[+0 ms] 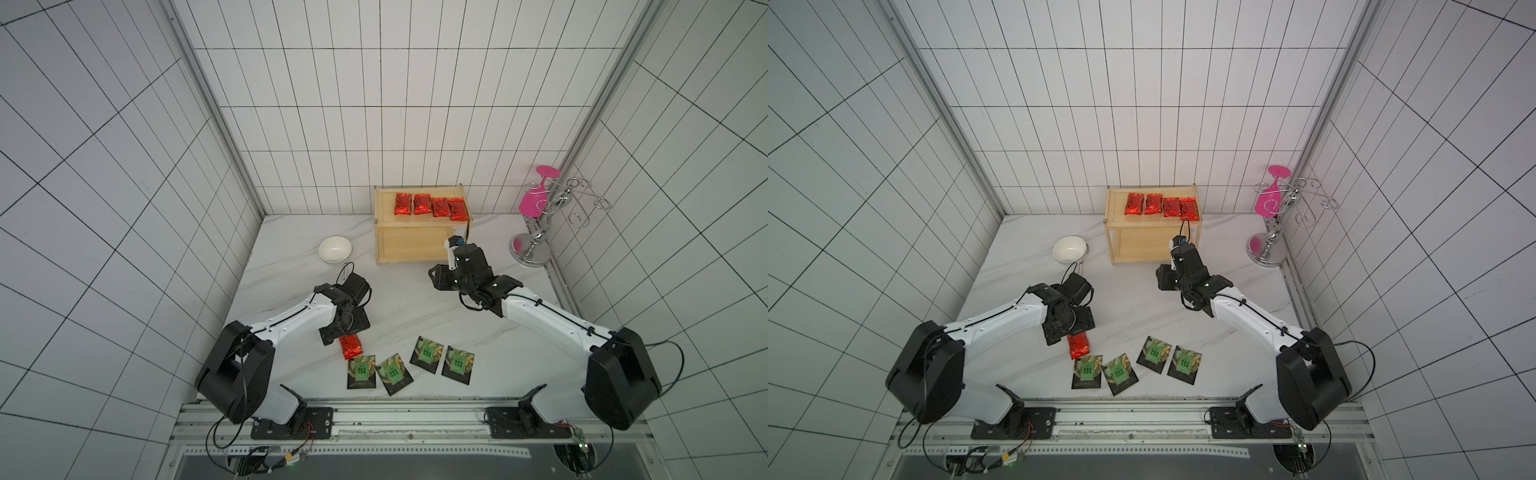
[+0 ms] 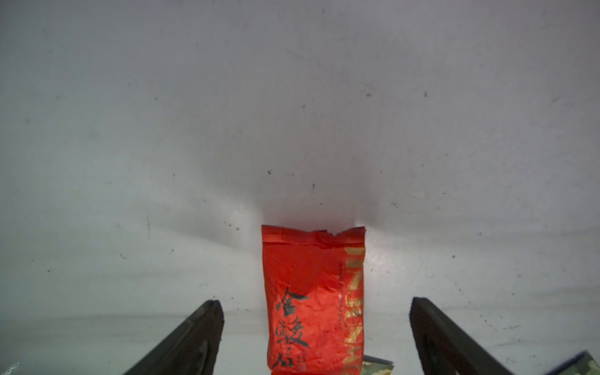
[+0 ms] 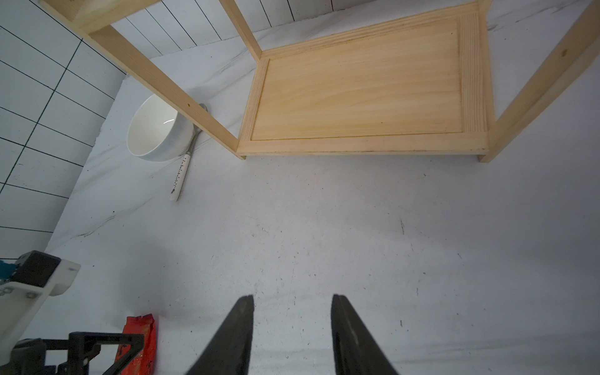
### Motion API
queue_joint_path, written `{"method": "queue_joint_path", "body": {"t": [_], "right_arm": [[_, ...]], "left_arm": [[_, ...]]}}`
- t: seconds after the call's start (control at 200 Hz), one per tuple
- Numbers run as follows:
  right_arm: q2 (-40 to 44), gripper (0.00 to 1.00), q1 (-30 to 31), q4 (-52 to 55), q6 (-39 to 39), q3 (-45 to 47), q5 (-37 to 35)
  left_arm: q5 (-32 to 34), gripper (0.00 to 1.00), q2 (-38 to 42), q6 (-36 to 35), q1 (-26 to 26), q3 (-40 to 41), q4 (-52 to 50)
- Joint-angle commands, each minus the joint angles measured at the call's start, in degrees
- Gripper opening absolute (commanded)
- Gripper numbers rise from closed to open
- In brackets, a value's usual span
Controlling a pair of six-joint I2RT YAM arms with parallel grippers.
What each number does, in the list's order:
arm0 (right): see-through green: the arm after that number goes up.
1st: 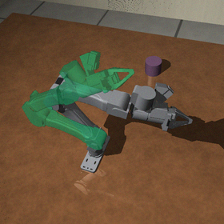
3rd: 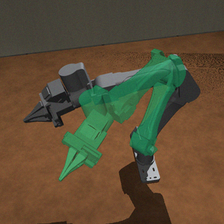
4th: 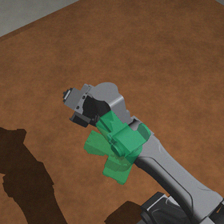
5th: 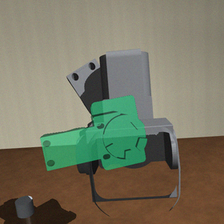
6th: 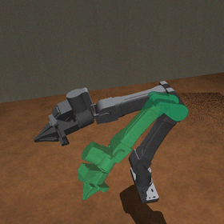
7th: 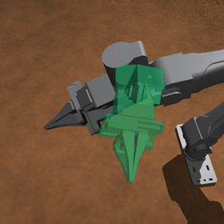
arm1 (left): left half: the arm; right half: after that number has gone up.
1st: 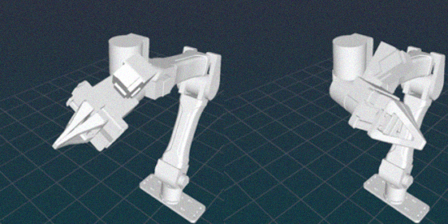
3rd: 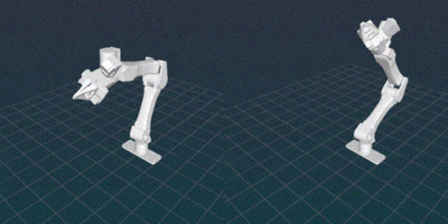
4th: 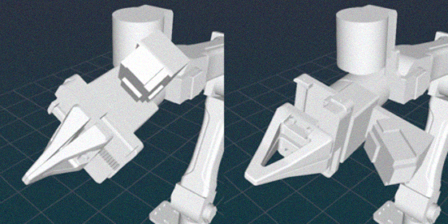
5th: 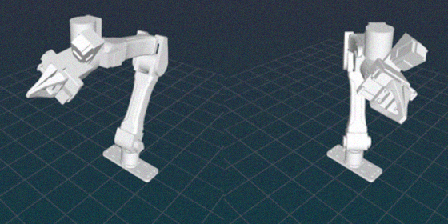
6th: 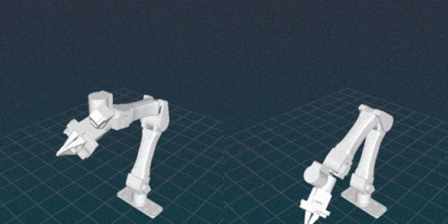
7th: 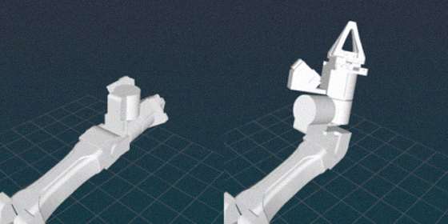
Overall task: Place the tea bags on the shelf by color
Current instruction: Pick up the tea bag from the center of the board.
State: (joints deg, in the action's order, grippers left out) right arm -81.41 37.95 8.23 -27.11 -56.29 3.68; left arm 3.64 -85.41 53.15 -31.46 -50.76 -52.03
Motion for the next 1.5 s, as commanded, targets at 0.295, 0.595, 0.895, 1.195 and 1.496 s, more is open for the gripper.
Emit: {"method": "queue_joint_path", "body": {"t": [0.295, 0.595, 0.895, 1.195, 1.496], "right_arm": [[-1.34, 0.37, -0.6, 2.39, 0.59, 0.4, 1.27], [0.57, 0.35, -0.57, 3.15, 0.04, 1.1, 0.35], [2.16, 0.35, -0.6, 3.97, -0.13, 1.19, -0.68], [2.7, 0.35, -0.94, 4.3, -0.05, 0.98, -1.74], [7.21, 0.34, -4.01, 3.97, -0.66, 5.21, -1.05]], "left_arm": [[-2.8, 0.79, -2.33, 1.39, -0.57, 2.59, 3.62], [-2.94, 0.65, -2.31, 1.39, -1.06, 4.18, 4.94], [-1.17, 0.6, -1.05, 0.06, -1.01, 2.21, 3.6], [-0.04, 0.58, 3.8, -8.15, -0.32, -7.22, 0.61], [2.52, 0.53, -1.19, -24.0, 5.62, -33.72, -4.95]]}}
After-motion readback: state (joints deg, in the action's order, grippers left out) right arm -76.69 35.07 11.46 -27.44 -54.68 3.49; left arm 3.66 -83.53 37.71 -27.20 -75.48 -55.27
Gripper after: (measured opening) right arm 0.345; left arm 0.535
